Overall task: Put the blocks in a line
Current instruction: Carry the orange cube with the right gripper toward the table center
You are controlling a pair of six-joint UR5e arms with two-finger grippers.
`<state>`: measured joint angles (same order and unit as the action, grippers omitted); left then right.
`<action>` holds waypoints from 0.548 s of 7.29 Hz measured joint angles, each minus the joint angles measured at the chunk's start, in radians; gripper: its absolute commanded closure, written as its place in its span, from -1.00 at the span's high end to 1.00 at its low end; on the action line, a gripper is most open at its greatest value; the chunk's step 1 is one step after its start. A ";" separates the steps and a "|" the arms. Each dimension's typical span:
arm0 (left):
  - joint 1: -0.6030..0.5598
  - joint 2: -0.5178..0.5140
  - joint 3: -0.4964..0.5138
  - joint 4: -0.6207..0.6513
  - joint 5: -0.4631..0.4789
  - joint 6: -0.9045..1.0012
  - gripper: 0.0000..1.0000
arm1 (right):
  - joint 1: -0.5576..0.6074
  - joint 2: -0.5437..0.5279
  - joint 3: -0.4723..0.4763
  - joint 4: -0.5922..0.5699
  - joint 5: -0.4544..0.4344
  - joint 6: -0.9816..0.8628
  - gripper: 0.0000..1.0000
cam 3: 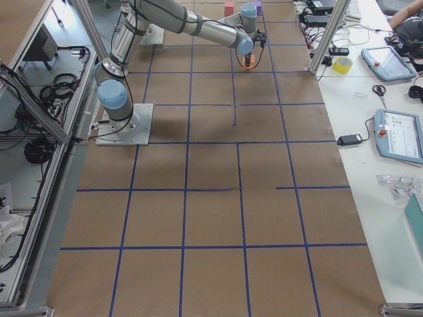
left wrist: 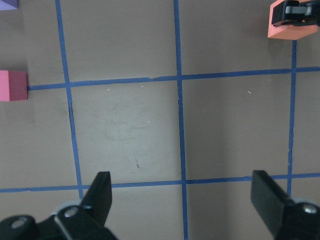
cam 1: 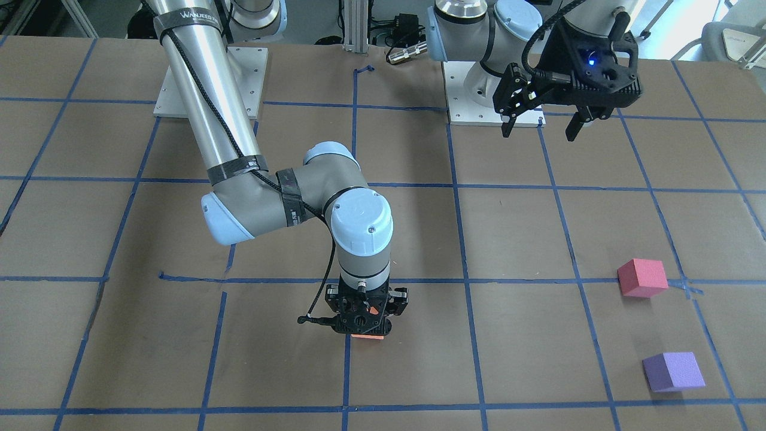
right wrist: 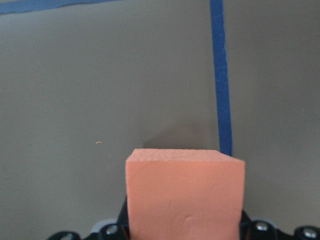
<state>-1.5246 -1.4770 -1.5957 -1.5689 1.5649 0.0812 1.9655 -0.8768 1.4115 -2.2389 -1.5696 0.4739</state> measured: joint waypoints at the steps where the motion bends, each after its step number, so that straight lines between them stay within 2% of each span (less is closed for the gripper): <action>1: 0.005 0.000 -0.001 0.005 -0.003 0.001 1.00 | 0.004 0.000 0.002 0.001 -0.001 0.000 0.99; 4: 0.005 -0.009 -0.005 0.019 -0.007 -0.044 1.00 | 0.008 -0.004 0.004 0.016 -0.039 -0.001 1.00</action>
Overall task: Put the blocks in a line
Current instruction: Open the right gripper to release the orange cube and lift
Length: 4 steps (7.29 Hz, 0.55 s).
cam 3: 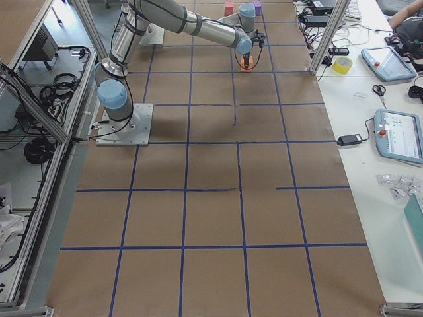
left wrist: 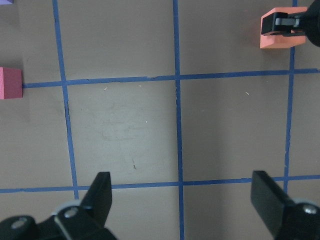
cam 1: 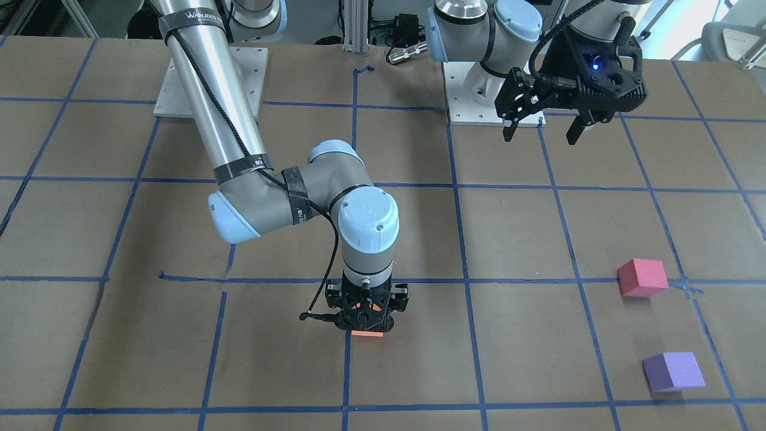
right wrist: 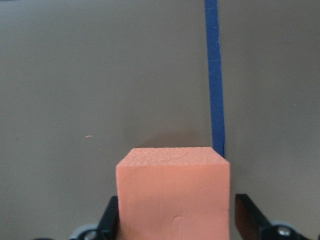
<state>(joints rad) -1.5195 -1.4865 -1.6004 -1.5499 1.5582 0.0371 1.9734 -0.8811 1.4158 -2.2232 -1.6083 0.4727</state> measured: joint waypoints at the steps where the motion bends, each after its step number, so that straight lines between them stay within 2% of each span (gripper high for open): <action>1: -0.002 -0.008 0.001 0.001 0.000 -0.043 1.00 | 0.000 -0.010 0.000 0.012 0.000 0.000 1.00; 4: -0.002 -0.010 0.001 0.003 0.003 -0.044 1.00 | -0.028 -0.139 0.000 0.131 -0.001 -0.007 1.00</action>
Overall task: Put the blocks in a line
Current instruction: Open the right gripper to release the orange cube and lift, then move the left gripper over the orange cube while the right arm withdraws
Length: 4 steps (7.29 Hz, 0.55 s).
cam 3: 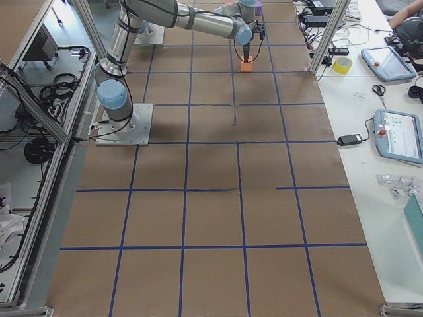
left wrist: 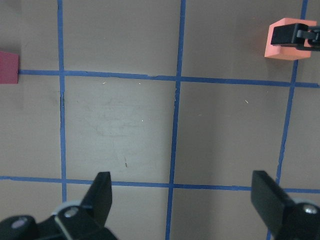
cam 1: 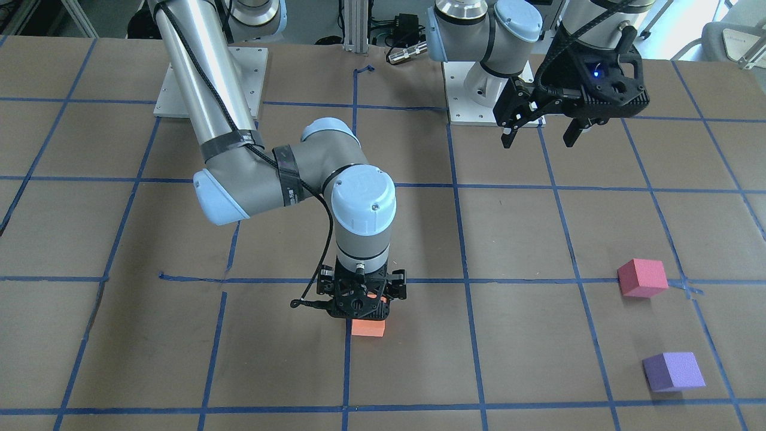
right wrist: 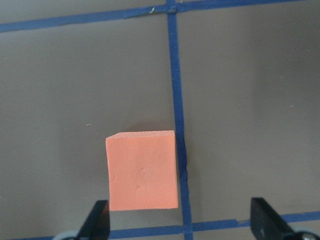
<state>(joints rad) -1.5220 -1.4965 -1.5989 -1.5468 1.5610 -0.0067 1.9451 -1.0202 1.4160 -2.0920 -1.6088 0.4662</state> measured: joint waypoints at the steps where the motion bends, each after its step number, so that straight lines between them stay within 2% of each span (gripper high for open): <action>1: 0.002 -0.002 0.002 0.008 0.000 0.024 1.00 | -0.024 -0.060 0.005 0.036 -0.002 -0.008 1.00; 2: 0.002 -0.005 0.006 0.023 -0.001 0.047 1.00 | -0.057 -0.121 0.009 0.089 -0.004 -0.035 1.00; 4: -0.006 -0.024 0.011 0.059 -0.009 0.041 0.99 | -0.169 -0.249 0.024 0.215 -0.011 -0.211 1.00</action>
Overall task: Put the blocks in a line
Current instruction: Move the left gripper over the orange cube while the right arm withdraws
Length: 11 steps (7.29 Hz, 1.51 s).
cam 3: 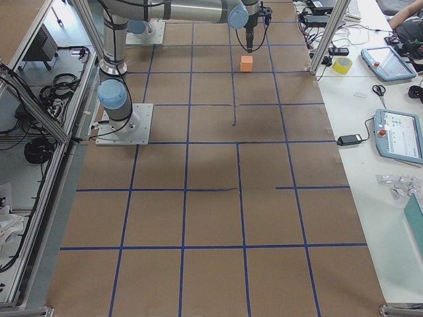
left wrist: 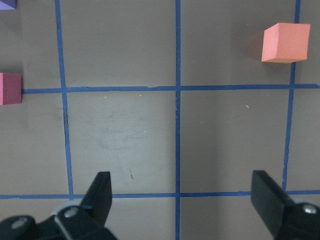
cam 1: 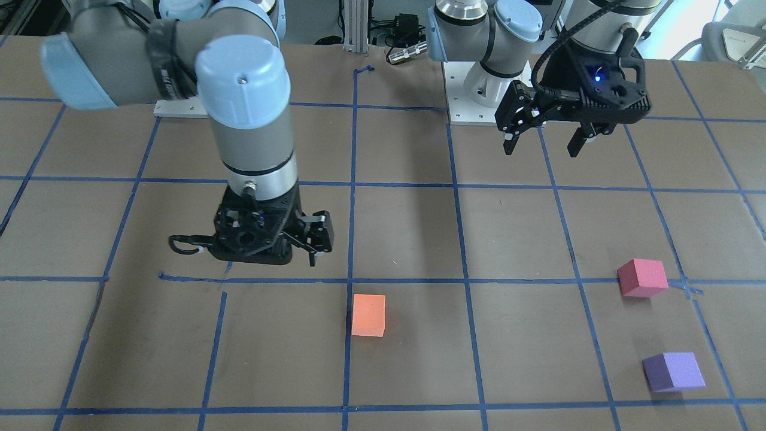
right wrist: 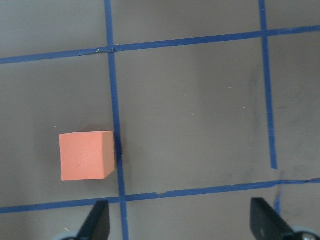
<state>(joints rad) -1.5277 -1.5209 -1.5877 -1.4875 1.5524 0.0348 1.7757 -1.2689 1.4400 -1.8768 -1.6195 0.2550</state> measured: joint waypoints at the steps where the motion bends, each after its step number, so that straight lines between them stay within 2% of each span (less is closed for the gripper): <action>1: -0.011 -0.034 -0.002 0.047 -0.030 -0.046 0.99 | -0.074 -0.053 0.025 0.047 -0.002 -0.106 1.00; 3: -0.073 -0.167 -0.006 0.203 -0.081 -0.146 0.99 | -0.208 -0.140 0.099 0.071 -0.002 -0.271 1.00; 6: -0.217 -0.408 0.001 0.487 -0.099 -0.276 1.00 | -0.269 -0.179 0.157 0.061 0.002 -0.376 1.00; 9: -0.292 -0.550 0.010 0.622 -0.093 -0.282 0.99 | -0.270 -0.185 0.150 0.030 0.004 -0.387 1.00; 10: -0.295 -0.585 0.011 0.642 -0.091 -0.285 0.93 | -0.270 -0.187 0.149 0.032 0.001 -0.385 1.00; 11: -0.296 -0.613 0.012 0.657 -0.090 -0.290 0.75 | -0.270 -0.199 0.151 0.035 0.002 -0.382 1.00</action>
<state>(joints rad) -1.8232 -2.1335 -1.5760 -0.8307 1.4624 -0.2548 1.5061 -1.4682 1.5912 -1.8415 -1.6177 -0.1274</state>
